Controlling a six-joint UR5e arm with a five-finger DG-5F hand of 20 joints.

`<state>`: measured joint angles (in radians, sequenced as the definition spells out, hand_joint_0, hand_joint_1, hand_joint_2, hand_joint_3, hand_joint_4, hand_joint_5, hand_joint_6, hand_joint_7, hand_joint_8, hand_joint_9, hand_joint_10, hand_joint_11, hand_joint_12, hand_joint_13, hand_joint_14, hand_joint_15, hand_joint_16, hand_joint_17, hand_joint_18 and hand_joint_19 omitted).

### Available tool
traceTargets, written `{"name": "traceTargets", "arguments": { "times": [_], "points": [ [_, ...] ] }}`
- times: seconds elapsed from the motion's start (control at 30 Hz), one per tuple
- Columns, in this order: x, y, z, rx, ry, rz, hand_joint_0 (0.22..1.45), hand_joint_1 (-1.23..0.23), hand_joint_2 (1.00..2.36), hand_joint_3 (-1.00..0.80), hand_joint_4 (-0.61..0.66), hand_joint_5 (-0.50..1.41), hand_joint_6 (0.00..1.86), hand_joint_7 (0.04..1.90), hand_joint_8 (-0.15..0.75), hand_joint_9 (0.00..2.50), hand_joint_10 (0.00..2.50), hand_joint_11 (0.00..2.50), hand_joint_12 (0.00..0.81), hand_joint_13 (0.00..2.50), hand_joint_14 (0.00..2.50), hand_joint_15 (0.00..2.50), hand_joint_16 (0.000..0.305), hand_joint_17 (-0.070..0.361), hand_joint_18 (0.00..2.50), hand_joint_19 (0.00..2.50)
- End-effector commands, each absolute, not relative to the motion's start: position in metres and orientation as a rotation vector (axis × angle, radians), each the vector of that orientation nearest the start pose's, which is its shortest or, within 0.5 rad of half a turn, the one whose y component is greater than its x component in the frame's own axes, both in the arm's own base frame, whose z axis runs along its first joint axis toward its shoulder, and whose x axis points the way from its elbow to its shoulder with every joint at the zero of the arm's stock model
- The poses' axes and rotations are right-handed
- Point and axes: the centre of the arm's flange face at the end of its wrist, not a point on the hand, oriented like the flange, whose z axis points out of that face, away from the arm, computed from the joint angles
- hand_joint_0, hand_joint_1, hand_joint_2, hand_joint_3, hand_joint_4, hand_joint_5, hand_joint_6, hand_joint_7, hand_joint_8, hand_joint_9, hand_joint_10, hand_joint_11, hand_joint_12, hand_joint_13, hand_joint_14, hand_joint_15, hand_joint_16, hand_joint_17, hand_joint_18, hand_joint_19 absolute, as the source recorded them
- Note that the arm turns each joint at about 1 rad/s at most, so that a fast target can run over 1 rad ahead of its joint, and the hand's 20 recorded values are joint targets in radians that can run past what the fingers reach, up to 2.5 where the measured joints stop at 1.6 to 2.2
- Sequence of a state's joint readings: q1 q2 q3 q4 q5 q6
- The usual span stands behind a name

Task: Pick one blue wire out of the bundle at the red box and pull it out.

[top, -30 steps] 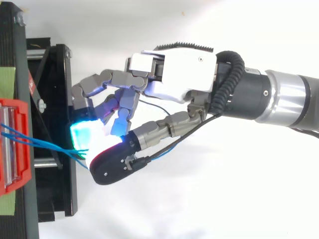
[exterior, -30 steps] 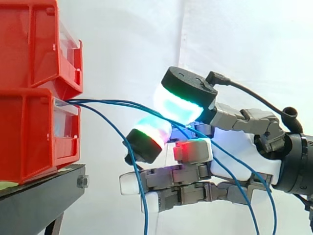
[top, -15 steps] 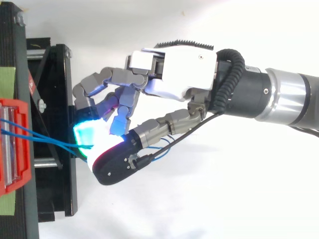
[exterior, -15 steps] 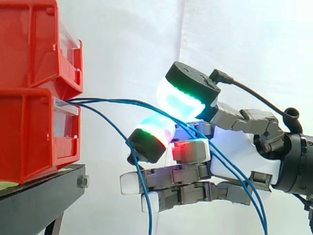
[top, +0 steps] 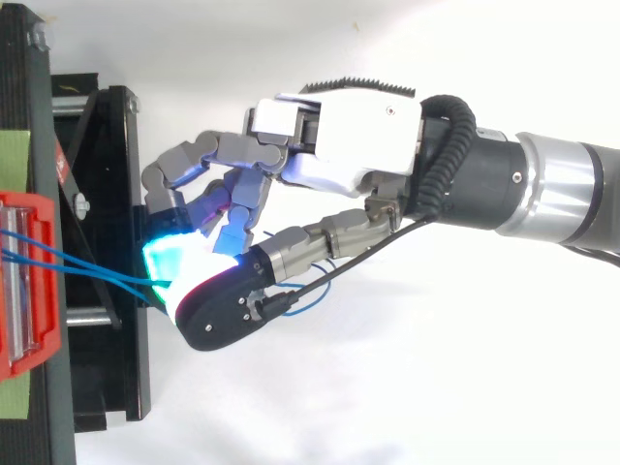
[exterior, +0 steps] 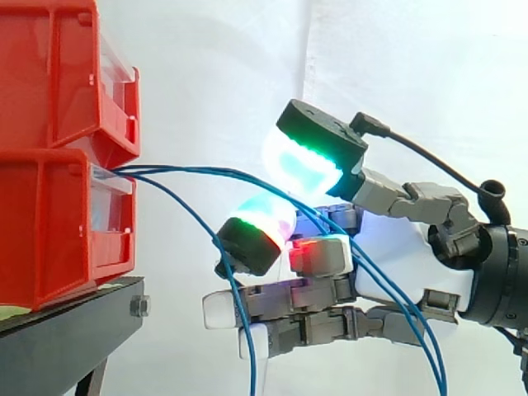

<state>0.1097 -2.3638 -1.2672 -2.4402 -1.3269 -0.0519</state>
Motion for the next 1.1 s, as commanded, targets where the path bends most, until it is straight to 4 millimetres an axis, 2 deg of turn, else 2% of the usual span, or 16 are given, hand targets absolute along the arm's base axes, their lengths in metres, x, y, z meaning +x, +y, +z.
{"name": "traceTargets", "arguments": {
  "times": [0.0,0.23,0.5,0.77,1.0,1.07],
  "points": [
    [0.7772,-0.0721,0.1994,1.109,0.965,1.188,0.57,-0.66,1.01,-0.37,0.2,-0.03,0.69,1.34,0.249,1.36,0.03,0.85,0.373,0.76,0.02,0.42,0.049,0.111,0.61,0.57],
    [0.7771,-0.0733,0.1994,1.111,0.963,1.188,0.59,-0.68,1.01,-0.29,0.18,-0.03,0.7,1.34,0.245,1.39,0.02,0.87,0.368,0.78,0.02,0.42,0.048,0.108,0.61,0.57],
    [0.777,-0.0733,0.1992,1.111,0.964,1.187,0.59,-0.68,1.02,-0.21,0.13,-0.05,0.75,1.23,0.275,1.36,0.03,0.87,0.388,0.78,0.01,0.41,0.053,0.118,0.65,0.54],
    [0.777,-0.0735,0.1992,1.111,0.964,1.185,0.59,-0.82,1.02,-0.21,0.17,-0.11,0.83,1.2,0.28,1.23,0.03,0.94,0.38,0.71,0.02,0.42,0.051,0.116,0.57,0.53],
    [0.7769,-0.0733,0.199,1.114,0.964,1.189,0.6,-0.85,1.02,-0.17,0.15,-0.13,0.86,1.18,0.282,1.2,0.02,0.95,0.38,0.69,0.02,0.41,0.052,0.118,0.57,0.53],
    [0.7771,-0.0733,0.198,1.114,0.964,1.189,0.59,-0.83,1.01,-0.16,0.15,-0.11,0.85,1.17,0.283,1.24,0.02,0.88,0.4,0.72,0.01,0.38,0.057,0.129,0.61,0.51]
  ]
}}
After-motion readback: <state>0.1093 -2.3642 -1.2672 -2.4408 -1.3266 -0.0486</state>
